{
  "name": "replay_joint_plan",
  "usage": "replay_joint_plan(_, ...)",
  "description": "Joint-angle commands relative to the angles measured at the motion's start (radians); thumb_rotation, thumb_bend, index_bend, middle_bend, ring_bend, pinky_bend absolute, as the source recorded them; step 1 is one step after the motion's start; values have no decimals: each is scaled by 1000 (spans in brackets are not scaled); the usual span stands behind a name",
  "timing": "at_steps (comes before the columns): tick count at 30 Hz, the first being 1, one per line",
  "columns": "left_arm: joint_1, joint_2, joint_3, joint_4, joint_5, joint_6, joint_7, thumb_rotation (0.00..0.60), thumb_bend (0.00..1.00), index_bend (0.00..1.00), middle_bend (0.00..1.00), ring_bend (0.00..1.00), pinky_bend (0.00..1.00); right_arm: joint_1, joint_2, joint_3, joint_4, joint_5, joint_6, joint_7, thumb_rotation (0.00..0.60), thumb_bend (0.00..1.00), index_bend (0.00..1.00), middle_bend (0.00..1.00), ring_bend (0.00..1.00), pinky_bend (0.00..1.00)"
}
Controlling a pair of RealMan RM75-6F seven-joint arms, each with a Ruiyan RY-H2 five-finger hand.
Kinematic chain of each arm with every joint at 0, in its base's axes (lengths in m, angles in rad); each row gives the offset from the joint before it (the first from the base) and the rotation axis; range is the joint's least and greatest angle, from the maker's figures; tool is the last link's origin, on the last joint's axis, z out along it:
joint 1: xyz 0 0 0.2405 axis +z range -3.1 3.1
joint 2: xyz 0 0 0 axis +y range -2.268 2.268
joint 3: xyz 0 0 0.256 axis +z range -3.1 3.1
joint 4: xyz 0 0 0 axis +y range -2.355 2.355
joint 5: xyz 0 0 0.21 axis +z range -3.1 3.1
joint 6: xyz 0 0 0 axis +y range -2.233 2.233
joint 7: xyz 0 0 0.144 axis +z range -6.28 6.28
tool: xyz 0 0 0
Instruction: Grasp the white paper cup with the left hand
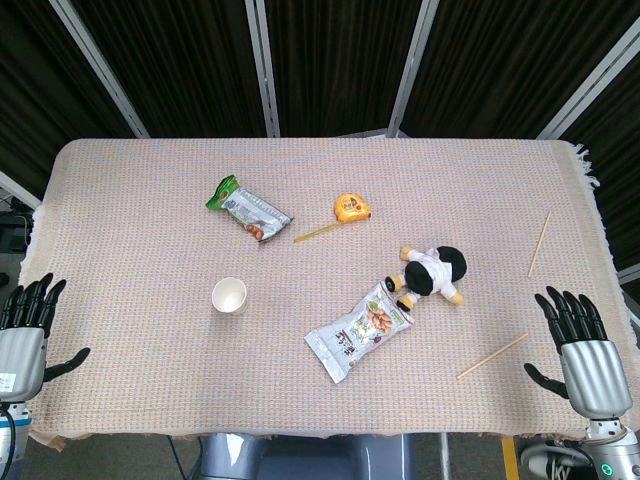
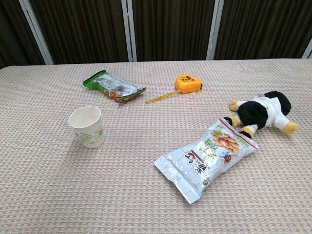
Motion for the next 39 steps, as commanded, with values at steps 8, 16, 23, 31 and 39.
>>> replay_joint_plan(8,-4,5,0,-3,-8,-13,-1,600,56,0,0,0,0,1,4,1,-7,3,-7,-4,600,15,41,0,0,0)
replay_joint_plan(16,-17,-1,0,-5,-10,-32,23,600,54,0,0,0,0,2,6,0,-14,8,-18,-16,600,21,41,0,0,0)
replay_joint_plan(23,-52,9,-21,-50,-51,-92,63,600,55,0,0,0,0,4,13,-5,-18,9,-31,-12,600,23,41,0,0,0)
replay_joint_plan(31,-139,14,-70,-139,-110,-193,199,600,56,66,0,0,0,4,15,-10,-25,-4,-30,-14,600,25,41,0,0,0)
replay_joint_plan(39,-265,-42,-126,-226,-263,-327,422,600,54,154,0,0,0,6,19,-14,-27,-6,-40,-12,600,27,41,0,0,0)
